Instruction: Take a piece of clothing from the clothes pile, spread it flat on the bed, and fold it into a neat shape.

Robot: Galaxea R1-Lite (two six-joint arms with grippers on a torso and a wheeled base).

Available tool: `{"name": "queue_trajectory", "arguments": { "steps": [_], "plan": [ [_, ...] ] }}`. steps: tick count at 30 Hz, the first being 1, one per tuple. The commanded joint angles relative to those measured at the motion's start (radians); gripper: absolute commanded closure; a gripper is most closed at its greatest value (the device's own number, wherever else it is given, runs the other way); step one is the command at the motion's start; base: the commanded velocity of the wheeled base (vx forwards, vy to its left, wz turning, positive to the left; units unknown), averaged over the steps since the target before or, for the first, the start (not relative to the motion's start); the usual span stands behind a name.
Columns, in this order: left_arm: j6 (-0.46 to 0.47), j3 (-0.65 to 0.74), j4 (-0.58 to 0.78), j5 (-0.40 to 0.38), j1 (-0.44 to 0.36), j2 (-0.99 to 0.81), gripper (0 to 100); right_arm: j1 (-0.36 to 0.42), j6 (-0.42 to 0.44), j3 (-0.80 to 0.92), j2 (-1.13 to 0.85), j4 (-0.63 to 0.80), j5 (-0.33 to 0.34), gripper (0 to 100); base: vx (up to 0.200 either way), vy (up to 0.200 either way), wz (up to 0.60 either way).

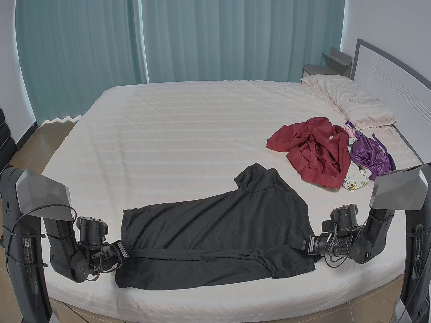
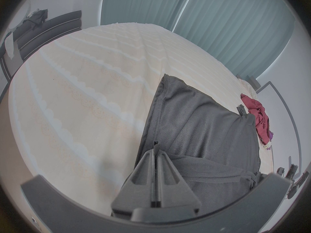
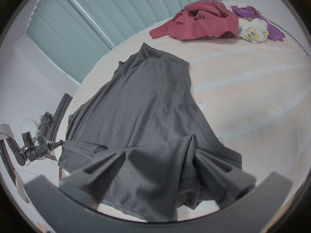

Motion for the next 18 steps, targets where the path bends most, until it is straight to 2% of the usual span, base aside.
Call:
{"name": "queue_trajectory", "arguments": {
  "steps": [1,6,14,18],
  "plan": [
    [0.0,0.001,0.001,0.001,0.002,-0.002,100,-0.001,0.001,-0.01,0.014,-0.001,0.001,100,0.0,0.0,0.0],
    [-0.003,-0.001,-0.001,0.008,0.005,-0.002,100,-0.026,0.01,-0.011,0.004,-0.008,0.002,100,0.0,0.0,0.0],
    [-0.003,0.013,-0.001,0.01,0.025,-0.008,100,-0.06,0.016,0.036,-0.039,-0.174,0.004,100,0.0,0.0,0.0],
    [-0.003,0.037,-0.001,0.01,0.022,-0.045,100,-0.061,0.017,0.05,-0.075,-0.196,0.004,100,0.0,0.0,0.0]
  ]
}}
